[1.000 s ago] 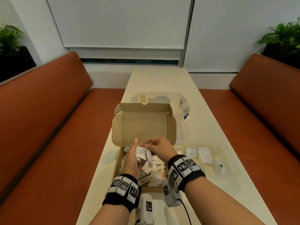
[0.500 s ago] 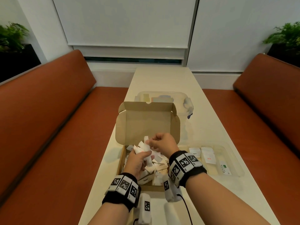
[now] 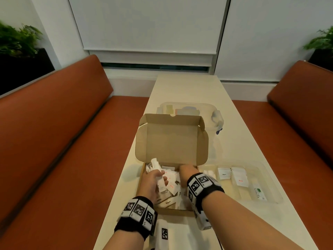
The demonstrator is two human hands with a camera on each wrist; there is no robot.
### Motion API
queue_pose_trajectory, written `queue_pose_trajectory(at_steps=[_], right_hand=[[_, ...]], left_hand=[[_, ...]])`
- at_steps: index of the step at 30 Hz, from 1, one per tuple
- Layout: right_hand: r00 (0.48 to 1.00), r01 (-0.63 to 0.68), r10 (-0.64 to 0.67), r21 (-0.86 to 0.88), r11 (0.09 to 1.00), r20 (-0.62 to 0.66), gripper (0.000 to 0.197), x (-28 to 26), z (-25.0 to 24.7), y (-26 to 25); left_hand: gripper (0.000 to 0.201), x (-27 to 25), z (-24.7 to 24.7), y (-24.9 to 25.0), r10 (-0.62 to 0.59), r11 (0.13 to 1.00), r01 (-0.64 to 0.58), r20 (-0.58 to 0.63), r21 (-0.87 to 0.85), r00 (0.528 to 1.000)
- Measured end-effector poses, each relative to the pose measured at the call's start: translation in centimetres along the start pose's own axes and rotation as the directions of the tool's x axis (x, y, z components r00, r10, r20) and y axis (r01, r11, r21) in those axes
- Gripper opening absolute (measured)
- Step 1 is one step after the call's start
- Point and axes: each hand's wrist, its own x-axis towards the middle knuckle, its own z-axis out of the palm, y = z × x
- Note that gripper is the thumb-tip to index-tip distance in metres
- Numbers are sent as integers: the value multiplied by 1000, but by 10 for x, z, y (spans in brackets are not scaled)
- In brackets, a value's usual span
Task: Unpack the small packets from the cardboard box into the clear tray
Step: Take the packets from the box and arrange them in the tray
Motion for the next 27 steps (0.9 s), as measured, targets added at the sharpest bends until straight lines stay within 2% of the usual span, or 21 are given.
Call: queue_pose_trajectory(at_steps=[8, 20, 24, 27], right_hand=[[999, 40, -37, -155, 987, 22, 30, 8, 8, -8], [995, 102, -93, -243, 965, 47, 27, 2, 1, -13], [994, 99, -108, -202, 974, -33, 26, -6, -8, -13], [979, 96, -109, -78, 992, -172, 21, -13, -23, -11]], left_hand=[[5, 2, 1, -3, 53, 998, -53, -2, 24, 999], [43, -1, 7, -9, 23, 997, -24, 22, 67, 1000], [37, -1, 10, -5, 40, 996, -38, -21, 75, 999], [37, 0, 10, -3, 29, 994, -21, -69, 109, 997]])
